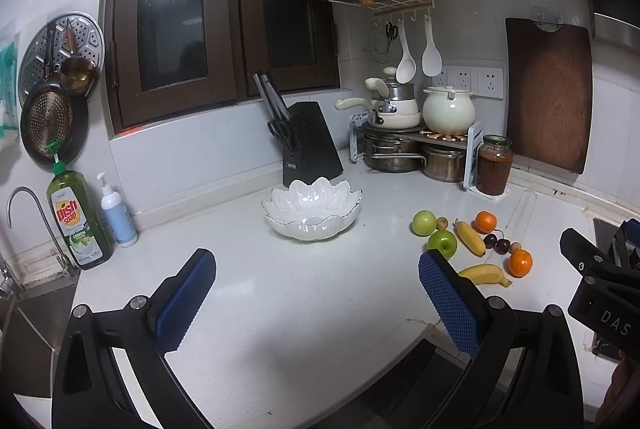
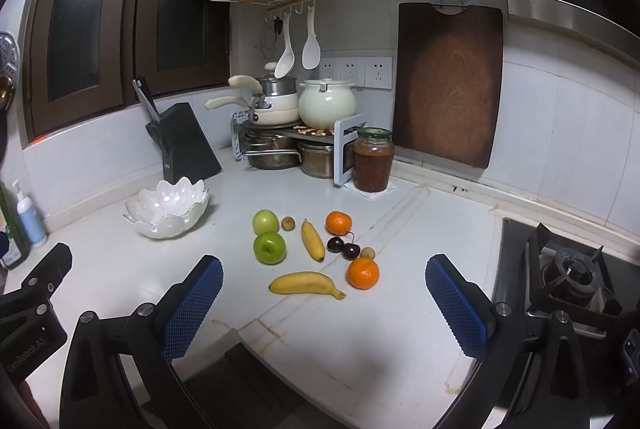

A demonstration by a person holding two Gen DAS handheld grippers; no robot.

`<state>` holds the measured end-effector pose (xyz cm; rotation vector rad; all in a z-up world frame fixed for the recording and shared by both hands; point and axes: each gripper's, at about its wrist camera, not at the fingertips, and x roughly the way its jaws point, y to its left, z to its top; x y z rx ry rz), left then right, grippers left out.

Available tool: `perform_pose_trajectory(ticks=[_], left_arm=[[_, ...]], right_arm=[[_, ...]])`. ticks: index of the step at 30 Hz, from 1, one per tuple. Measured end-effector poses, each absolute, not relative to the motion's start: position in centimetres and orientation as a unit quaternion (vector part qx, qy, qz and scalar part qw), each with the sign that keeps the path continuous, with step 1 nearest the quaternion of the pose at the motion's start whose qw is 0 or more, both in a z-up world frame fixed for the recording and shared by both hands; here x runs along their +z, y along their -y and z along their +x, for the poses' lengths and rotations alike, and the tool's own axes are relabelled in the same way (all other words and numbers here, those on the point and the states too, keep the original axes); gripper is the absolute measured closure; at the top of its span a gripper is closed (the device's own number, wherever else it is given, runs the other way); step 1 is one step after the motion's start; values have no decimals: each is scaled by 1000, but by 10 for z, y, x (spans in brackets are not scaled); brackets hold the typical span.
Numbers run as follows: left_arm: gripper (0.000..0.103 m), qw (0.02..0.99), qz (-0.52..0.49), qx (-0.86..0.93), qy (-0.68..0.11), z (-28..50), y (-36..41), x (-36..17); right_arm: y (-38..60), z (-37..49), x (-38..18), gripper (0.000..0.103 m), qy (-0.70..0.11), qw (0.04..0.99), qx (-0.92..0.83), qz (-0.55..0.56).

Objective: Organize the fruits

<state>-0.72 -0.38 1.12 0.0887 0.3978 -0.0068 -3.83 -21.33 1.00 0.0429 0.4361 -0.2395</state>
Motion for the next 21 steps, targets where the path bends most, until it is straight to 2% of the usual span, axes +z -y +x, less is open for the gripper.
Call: perform_pose_trajectory(ticks=[21], left_arm=[[0,979,40,-6,-198,-8,6,15]], right_arm=[[215,-39,12,0,-214,969,-120,21]])
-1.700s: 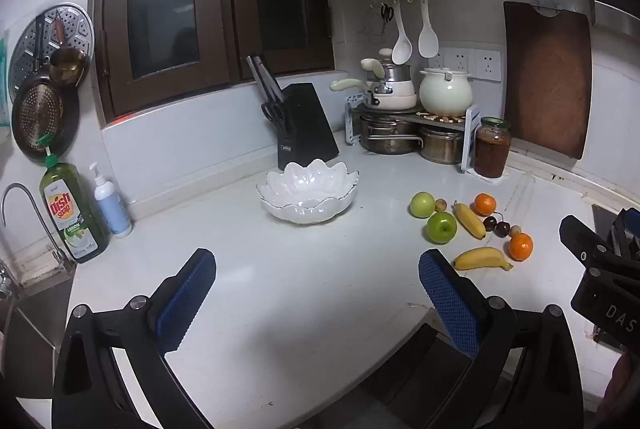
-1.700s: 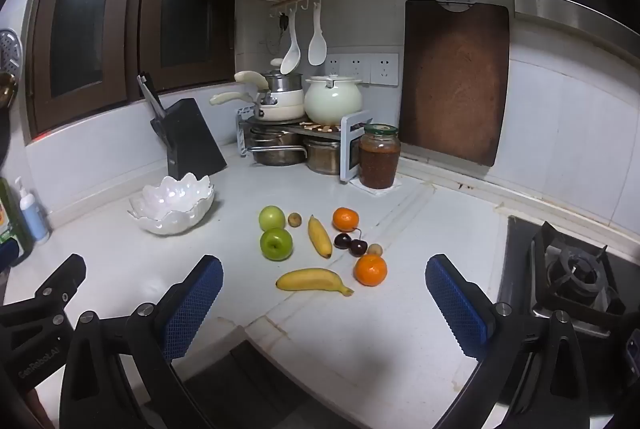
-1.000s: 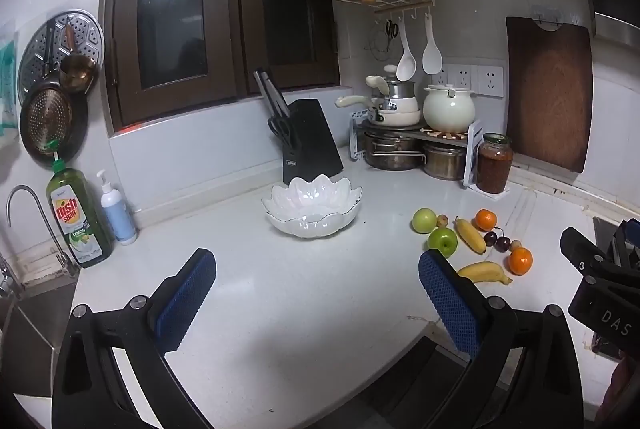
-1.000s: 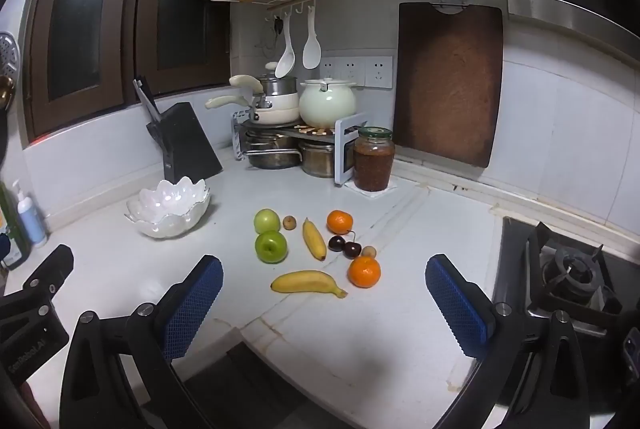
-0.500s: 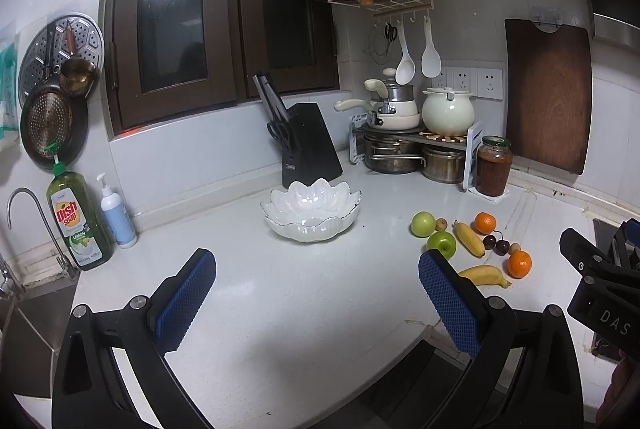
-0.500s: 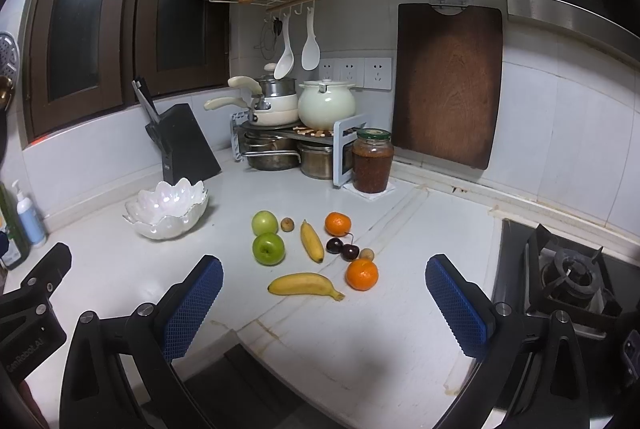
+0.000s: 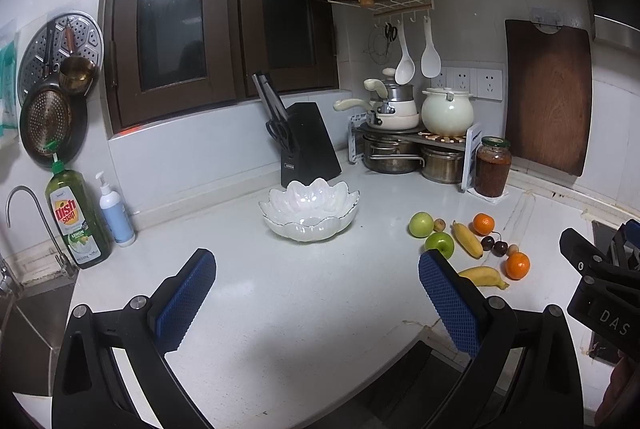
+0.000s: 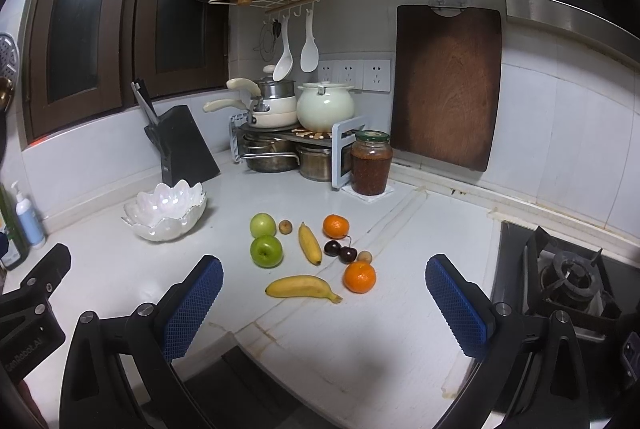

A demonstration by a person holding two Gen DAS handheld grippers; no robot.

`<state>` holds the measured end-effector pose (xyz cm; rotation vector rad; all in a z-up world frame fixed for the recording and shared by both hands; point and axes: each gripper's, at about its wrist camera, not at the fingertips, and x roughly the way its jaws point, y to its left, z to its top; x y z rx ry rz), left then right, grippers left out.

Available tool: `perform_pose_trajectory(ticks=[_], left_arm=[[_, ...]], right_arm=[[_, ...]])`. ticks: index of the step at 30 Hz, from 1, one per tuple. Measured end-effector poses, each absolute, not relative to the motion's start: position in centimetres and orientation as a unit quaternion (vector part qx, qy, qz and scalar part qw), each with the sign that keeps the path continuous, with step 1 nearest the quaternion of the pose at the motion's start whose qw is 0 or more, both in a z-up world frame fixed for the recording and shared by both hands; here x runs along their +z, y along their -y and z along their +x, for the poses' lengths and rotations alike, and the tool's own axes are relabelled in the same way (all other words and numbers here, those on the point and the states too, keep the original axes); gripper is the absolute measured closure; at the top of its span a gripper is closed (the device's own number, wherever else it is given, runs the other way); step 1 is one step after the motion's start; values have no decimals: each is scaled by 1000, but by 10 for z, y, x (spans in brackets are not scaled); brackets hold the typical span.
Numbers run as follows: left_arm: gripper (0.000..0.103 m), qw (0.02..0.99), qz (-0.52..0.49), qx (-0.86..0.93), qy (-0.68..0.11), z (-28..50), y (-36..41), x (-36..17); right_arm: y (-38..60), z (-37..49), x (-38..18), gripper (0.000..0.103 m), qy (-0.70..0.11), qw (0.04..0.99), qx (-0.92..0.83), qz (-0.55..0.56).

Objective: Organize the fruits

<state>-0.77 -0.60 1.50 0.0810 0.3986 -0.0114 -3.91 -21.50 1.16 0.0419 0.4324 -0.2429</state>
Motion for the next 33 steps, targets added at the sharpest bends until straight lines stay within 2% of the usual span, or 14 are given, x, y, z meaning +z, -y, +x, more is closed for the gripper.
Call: perform_pose_trajectory(ticks=[33], left_arm=[[0,979,39,-6,-199,-5,10,16]], right_arm=[[223,-36,15,0,-217,968,-121,22]])
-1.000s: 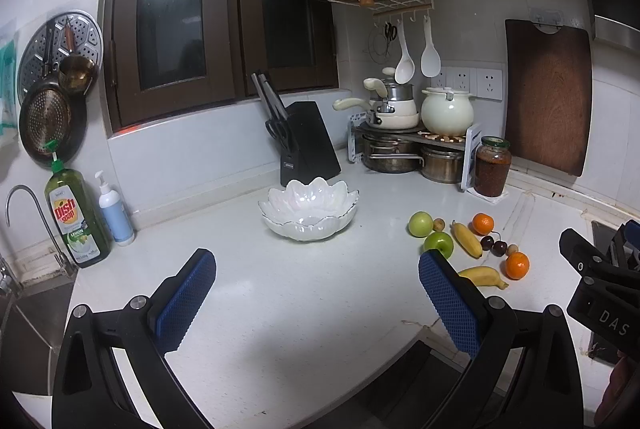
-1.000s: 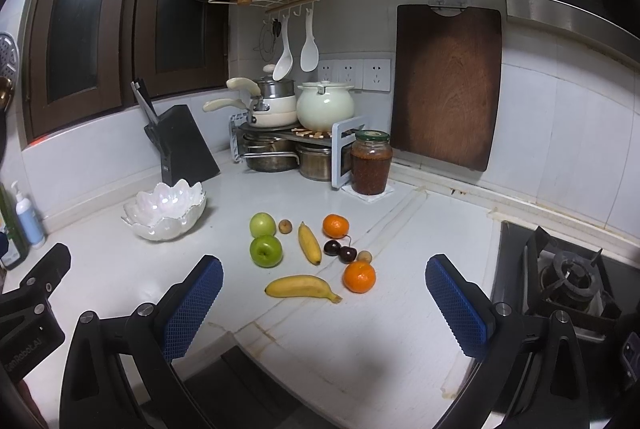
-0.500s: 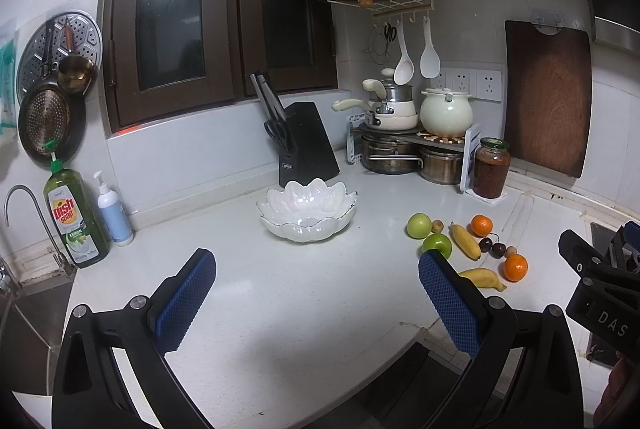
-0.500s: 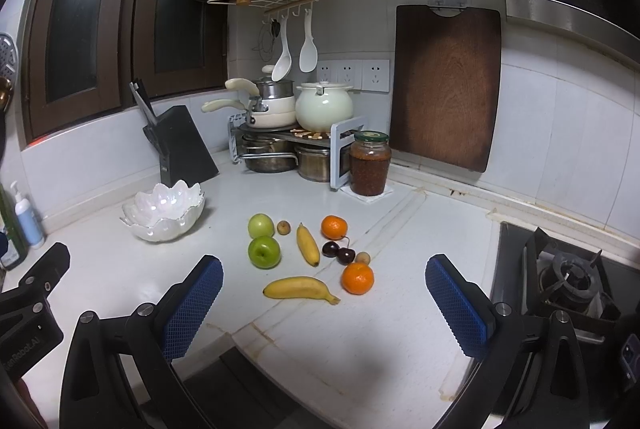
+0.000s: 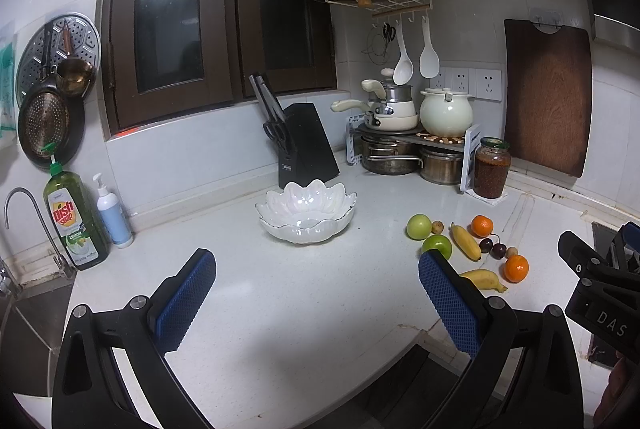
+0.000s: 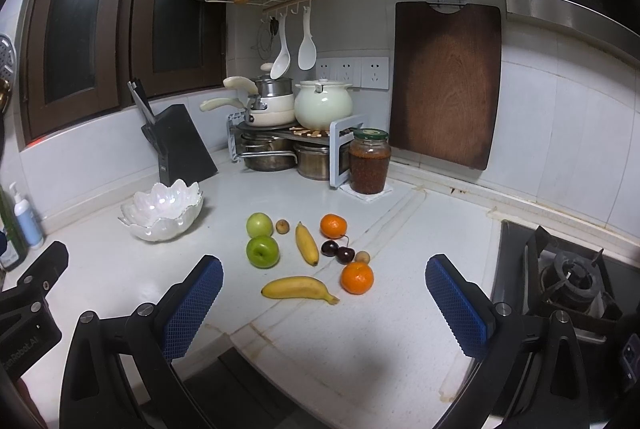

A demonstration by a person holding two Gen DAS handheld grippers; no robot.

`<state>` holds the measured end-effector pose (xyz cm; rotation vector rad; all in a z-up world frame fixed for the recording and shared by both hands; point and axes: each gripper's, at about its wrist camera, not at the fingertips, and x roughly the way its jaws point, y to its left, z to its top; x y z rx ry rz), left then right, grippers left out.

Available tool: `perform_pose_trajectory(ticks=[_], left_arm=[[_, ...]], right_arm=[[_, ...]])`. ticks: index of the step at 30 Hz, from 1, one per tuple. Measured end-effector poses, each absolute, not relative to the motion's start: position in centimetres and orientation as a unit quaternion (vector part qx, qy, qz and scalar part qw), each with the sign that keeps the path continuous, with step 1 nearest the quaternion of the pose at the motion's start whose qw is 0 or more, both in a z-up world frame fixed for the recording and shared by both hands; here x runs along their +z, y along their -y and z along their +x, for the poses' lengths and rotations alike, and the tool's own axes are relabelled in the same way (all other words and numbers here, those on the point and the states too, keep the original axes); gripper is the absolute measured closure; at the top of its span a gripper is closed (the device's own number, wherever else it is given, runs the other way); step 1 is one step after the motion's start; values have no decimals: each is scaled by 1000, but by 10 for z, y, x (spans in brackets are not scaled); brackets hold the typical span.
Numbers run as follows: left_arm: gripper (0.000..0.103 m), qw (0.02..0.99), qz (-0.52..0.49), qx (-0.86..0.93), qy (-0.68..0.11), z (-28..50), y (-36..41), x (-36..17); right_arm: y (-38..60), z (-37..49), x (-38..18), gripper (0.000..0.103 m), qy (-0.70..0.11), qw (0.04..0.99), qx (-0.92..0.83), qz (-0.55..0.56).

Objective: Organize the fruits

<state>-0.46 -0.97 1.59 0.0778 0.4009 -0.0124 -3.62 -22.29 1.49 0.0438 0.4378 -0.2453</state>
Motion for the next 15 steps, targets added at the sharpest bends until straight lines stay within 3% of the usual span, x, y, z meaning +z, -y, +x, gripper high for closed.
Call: perform_pose_trajectory(ticks=[15], left_arm=[[0,972,48,-28,-227,8,36,5]], right_arm=[[237,-26,5,0,-222,968,-117,28]])
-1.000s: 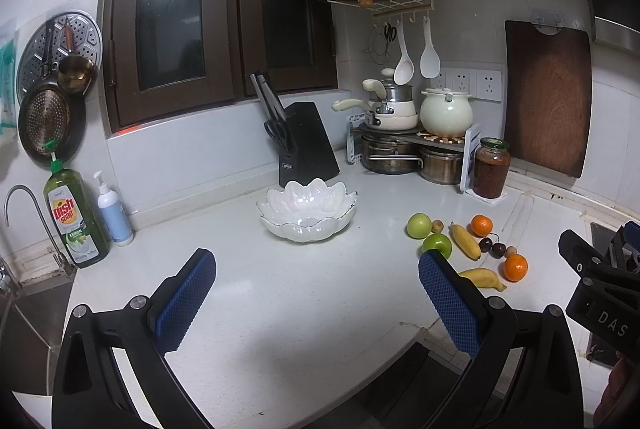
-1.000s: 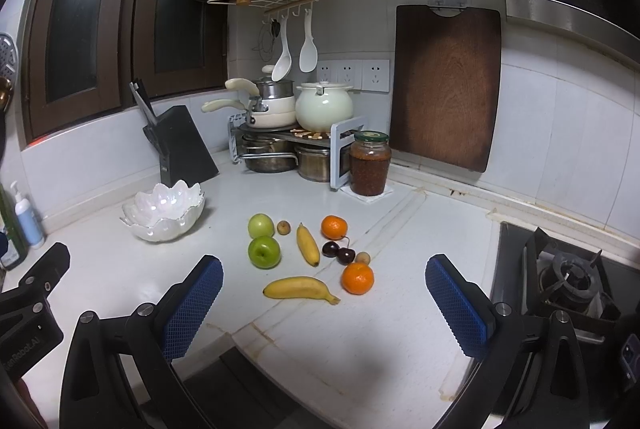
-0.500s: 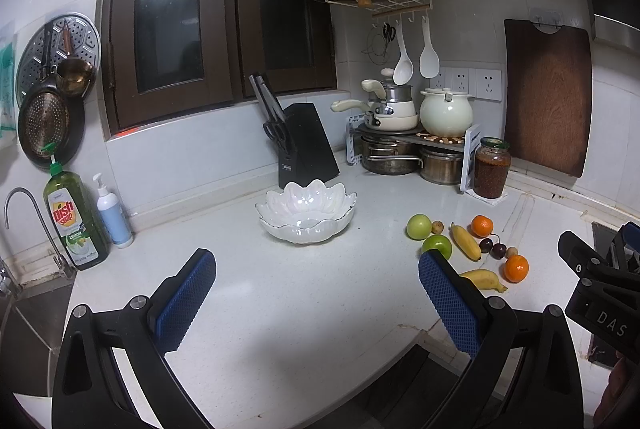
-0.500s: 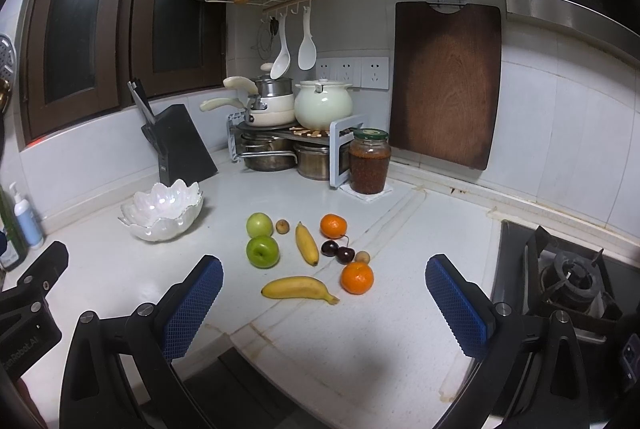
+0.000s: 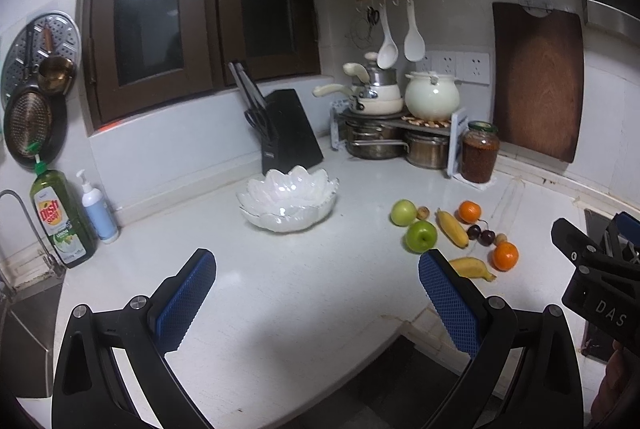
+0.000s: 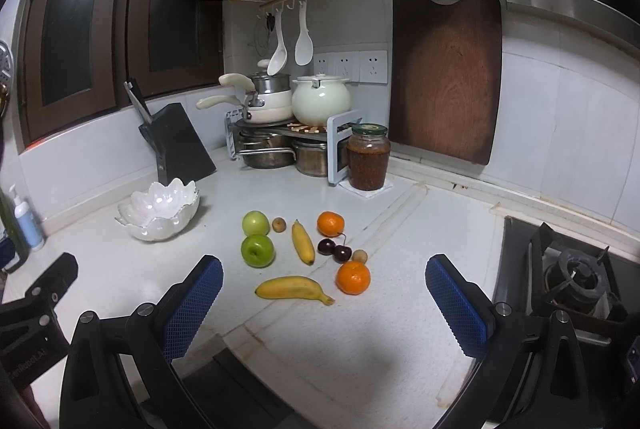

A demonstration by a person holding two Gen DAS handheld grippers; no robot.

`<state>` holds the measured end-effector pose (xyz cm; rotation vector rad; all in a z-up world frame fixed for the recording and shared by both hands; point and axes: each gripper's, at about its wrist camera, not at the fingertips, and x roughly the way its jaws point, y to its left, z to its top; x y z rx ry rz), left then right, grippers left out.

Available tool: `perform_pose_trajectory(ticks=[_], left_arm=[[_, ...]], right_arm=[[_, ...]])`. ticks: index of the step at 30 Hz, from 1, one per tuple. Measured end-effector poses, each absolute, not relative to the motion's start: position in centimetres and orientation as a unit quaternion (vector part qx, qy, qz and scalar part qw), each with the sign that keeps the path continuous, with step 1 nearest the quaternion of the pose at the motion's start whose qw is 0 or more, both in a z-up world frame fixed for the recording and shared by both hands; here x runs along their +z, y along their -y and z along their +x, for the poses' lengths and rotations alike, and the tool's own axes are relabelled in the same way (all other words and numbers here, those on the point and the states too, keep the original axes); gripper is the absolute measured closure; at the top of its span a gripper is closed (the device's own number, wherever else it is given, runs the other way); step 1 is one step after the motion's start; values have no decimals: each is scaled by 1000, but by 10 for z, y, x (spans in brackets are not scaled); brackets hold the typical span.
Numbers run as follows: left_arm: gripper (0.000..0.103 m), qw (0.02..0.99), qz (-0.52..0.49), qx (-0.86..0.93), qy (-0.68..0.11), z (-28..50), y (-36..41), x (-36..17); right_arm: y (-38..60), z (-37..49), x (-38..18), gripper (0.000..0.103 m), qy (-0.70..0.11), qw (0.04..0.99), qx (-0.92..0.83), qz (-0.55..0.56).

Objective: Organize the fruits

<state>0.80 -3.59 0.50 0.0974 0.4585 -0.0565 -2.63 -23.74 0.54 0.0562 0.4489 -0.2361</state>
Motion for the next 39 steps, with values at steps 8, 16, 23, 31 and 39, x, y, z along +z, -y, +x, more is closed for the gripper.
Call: perform_pose_trajectory(ticks=[8,16,23,31,39], left_arm=[[0,974,54,-39,-218,5,63,1],[0,970,68,-71,-221,25,75,-2],[2,963,78,-119,-228,69,74,-8],[6,947,91,-187,-245,119,79,-20],[8,932,96,-214,-275,149,96,-36]], right_arm=[[263,-24,-1,0,-232,965,-116,38],[277,-15,-10,1,-246,959,-131,60],[272,10,-13,1,-252,953,-152,71],[264,44,-24,6,-273,939,-189,85],[270,66,-38,9,-304,925,-208,93]])
